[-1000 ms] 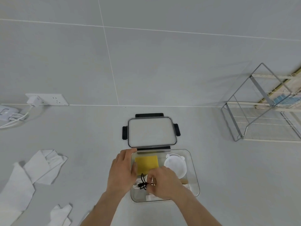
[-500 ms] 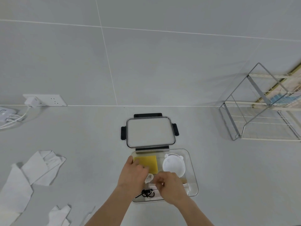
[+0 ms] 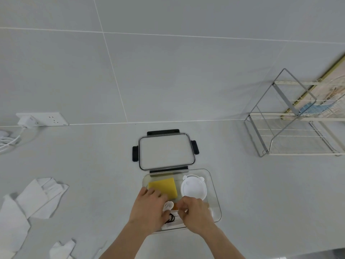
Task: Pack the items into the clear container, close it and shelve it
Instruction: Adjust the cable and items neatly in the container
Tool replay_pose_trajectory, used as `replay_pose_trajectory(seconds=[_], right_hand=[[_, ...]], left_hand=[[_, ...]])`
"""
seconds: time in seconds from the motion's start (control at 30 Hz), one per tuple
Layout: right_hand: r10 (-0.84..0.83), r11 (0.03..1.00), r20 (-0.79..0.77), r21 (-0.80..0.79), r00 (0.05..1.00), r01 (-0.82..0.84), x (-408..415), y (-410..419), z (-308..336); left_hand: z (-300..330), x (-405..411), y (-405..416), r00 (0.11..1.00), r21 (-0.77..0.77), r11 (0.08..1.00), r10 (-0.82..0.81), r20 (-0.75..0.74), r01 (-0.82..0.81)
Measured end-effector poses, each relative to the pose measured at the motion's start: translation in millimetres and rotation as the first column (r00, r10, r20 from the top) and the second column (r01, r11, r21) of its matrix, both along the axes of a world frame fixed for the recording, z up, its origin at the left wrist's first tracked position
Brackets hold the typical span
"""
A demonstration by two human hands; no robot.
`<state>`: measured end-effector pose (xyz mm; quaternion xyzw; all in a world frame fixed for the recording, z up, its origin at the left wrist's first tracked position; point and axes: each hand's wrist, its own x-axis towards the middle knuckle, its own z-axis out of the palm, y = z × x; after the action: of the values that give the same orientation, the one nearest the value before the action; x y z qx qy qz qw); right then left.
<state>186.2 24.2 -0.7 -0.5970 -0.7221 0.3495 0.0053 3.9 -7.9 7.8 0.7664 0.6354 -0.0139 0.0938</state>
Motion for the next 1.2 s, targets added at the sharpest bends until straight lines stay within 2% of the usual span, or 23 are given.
replay_pose_trajectory(seconds=[0.1,0.3,0.47,0.57,0.9,0.97,1.1,1.2], right_hand=[[0.0,1.0,0.009,-0.022,1.0,0.0,-0.1,0.2,-0.9],[-0.001,1.0,0.008,-0.02,1.0,0.002,0.8,0.8,-2.1],[0.003,0.999,-0.064,-0.049,0.998,-0.006,-4.6,3.3,0.7],[0.01,0.997,-0.126,-0.071,0.992,-0.019,-12.4,4.0,5.7],[0.125,0.974,-0.157,-0.167,0.98,-0.151,-18.1,5.1,12.5],[0.07,0.982,-0.155,-0.162,0.985,-0.096,-14.7,7.2,14.0],[-0.209,0.978,-0.173,-0.036,0.963,0.205,-10.3,16.2,14.8],[-0.257,0.965,-0.202,-0.102,0.945,0.24,-15.0,20.6,14.3]], left_hand=[[-0.3,2.8,-3.5,0.999,-0.013,0.999,-0.044,0.01,0.044],[2.1,8.0,-2.3,0.994,-0.062,0.997,0.042,-0.099,-0.049],[8.8,7.0,-3.9,0.999,0.019,0.999,-0.039,0.001,0.039],[9.6,1.0,-1.8,0.999,0.049,0.999,0.0,0.052,-0.003],[4.3,-16.9,4.4,0.996,0.045,0.999,-0.019,0.089,0.015],[3.5,-17.4,7.8,0.997,0.035,0.999,-0.008,0.074,0.006],[3.8,-18.0,14.9,0.998,0.045,0.998,-0.054,0.021,0.053],[1.7,-17.4,17.2,0.996,0.01,0.998,-0.063,-0.056,0.064]])
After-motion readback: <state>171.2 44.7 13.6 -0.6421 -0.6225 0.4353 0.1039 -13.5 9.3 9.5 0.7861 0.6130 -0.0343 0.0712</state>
